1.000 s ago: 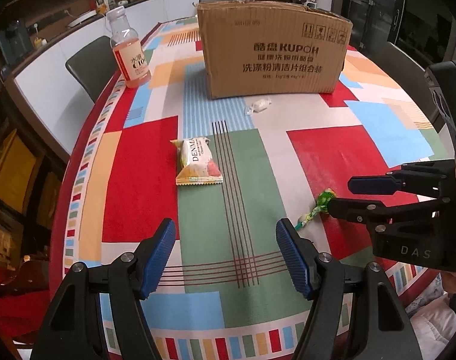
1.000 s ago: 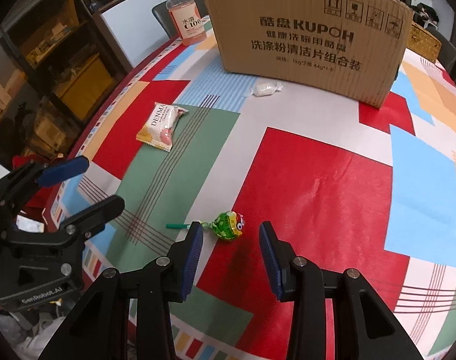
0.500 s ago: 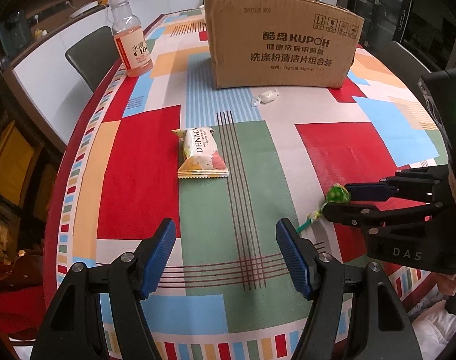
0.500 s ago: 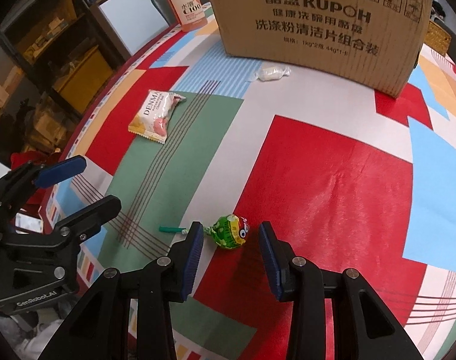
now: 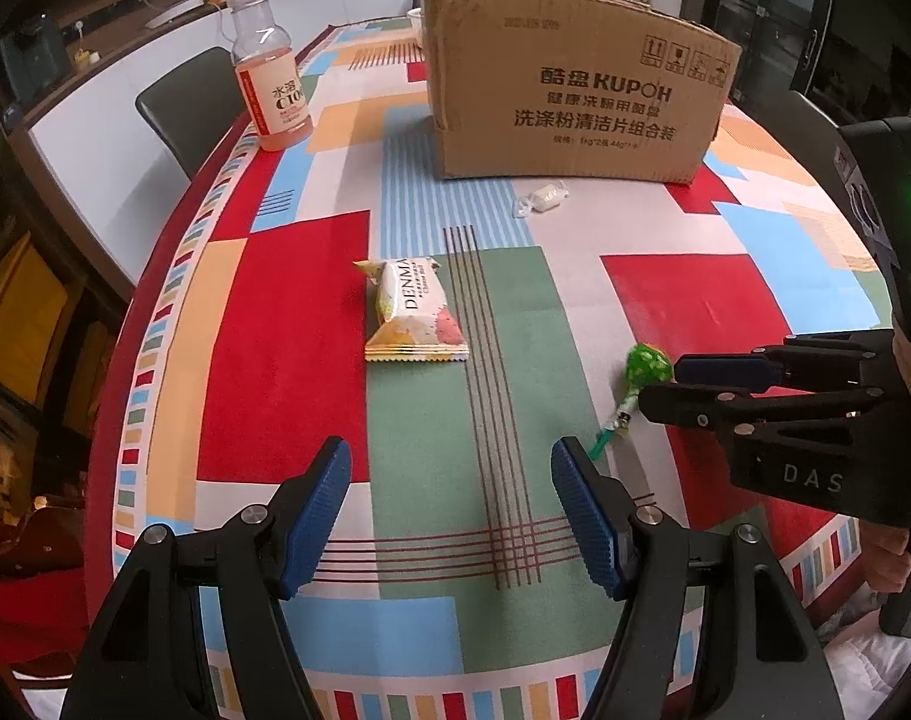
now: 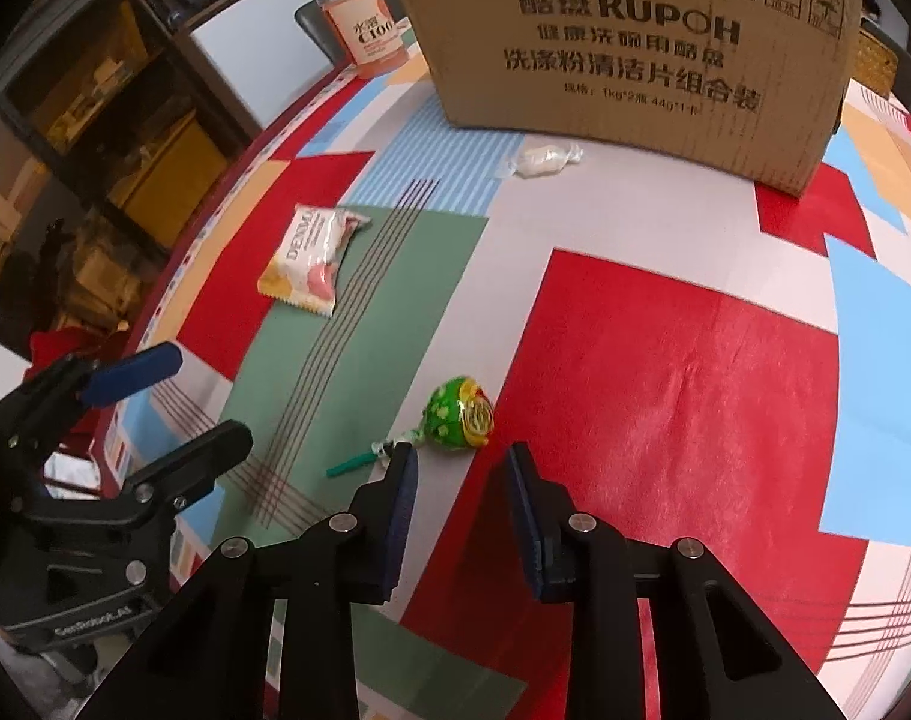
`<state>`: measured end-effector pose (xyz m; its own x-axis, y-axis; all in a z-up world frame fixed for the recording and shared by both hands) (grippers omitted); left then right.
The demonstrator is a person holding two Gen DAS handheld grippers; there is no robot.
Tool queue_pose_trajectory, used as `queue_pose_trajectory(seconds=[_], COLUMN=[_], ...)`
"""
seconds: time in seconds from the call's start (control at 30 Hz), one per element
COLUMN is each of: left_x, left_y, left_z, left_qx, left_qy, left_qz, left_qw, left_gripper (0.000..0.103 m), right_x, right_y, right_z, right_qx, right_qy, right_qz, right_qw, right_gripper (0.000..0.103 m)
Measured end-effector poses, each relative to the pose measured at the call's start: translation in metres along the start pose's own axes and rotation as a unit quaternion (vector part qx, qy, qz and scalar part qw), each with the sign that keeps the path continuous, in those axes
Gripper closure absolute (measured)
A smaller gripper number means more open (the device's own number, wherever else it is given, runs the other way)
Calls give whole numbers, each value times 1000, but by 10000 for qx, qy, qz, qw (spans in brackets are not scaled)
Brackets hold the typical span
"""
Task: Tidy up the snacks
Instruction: 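Move both tools back toward the DENMAS pack and the small green lollipop, then grasp the DENMAS pack with the left tool while the right tool grasps the small lollipop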
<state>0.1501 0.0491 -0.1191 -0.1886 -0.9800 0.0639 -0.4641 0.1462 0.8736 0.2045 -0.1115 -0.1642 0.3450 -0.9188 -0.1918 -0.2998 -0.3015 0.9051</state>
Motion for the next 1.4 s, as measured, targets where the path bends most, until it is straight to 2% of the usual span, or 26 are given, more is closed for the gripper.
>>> queue_pose_trajectory(seconds=[0.57,0.63,1.03,1.4], left_x=[-25,-27,-40,-39], left_y=[-8,-9,-27,-65], left_z=[-4,-5,-41,-68], left_qx=[41,46,231,-6], left_qy=[372,405,511,460], left_qz=[-12,29,303,307], left_qw=[9993,9992,9980,9985], left_gripper=[35,35,35,47], right_x=[-15,-17,-22,-12], right_y=[-17,-17,-5,-8], right_z=[-20,-20,-49,-68], right_qx=[58,62,351,450], right_qy=[215,257,344,278], right_qz=[222,229,199,279], right_qw=[9995,9994,9986,9982], right_gripper=[72,76,76,76])
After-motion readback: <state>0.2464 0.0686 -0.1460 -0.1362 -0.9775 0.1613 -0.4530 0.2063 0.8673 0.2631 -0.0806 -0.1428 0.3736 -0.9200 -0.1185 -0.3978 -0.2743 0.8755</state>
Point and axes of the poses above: each gripper's, at about its wrist camera, not at the fingertips, and y roughly against the way its jaws point, x to its right, z to its underside, the point moved 2 cm from there along -y, roughly the way its jaws point, and after that the axes turned 6 degrees about z, right-handed, at the moved point
